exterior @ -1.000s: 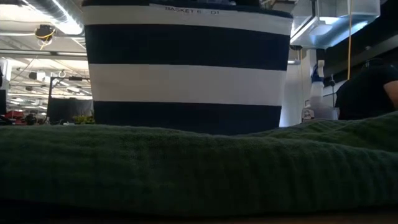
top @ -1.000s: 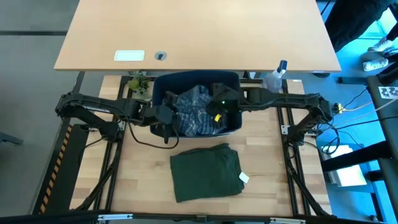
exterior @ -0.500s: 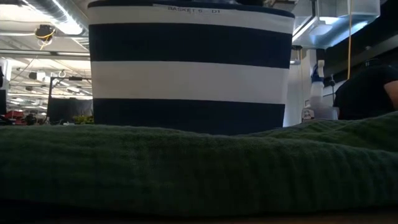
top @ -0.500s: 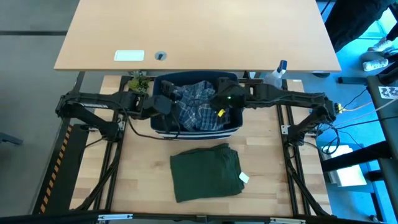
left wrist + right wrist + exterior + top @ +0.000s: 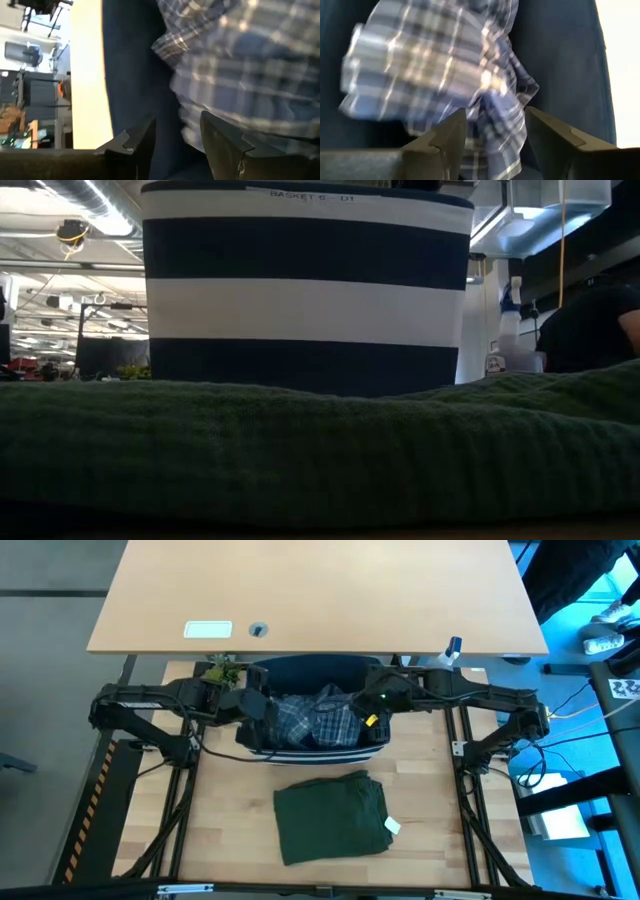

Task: Fold Laundry from Bin
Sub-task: Put the blue checkered pants into the laundry bin

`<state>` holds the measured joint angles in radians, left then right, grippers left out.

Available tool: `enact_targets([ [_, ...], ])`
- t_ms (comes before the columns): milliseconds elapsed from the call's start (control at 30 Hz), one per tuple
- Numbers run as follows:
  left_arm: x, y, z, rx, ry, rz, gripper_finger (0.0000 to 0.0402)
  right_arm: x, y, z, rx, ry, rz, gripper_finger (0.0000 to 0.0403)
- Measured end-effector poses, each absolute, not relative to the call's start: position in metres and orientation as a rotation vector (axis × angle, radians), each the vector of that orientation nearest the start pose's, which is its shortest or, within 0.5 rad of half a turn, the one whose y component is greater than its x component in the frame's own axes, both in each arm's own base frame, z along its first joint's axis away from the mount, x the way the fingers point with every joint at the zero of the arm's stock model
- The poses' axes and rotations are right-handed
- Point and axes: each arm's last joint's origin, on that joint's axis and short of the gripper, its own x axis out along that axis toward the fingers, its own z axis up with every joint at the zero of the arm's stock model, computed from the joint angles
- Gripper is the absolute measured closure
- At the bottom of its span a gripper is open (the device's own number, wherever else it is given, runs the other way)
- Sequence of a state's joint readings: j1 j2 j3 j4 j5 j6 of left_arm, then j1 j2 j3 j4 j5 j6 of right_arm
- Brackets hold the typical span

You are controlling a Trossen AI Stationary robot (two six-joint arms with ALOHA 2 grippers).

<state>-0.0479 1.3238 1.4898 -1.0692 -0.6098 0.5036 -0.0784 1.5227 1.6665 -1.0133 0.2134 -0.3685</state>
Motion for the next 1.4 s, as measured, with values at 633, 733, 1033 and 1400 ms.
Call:
enact_targets([
  [633, 0.265, -0.017, 0.383, 0.601, 0.834, 0.189, 0.0248, 0.328, -0.024, 0.387, -0.248, 0.786, 0.103, 0.0257],
  [733, 0.272, -0.007, 0.359, 0.593, 0.896, 0.212, 0.0249, 0.344, -0.026, 0.368, -0.247, 0.849, 0.098, 0.0281],
  [1033, 0.277, 0.043, 0.307, 0.385, 0.924, 0.171, 0.0290, 0.376, -0.057, 0.318, -0.127, 0.996, 0.086, 0.0347],
  [1400, 0.272, 0.062, 0.311, 0.334, 0.890, 0.173, 0.0319, 0.376, -0.071, 0.322, -0.052, 0.910, 0.149, 0.0388],
])
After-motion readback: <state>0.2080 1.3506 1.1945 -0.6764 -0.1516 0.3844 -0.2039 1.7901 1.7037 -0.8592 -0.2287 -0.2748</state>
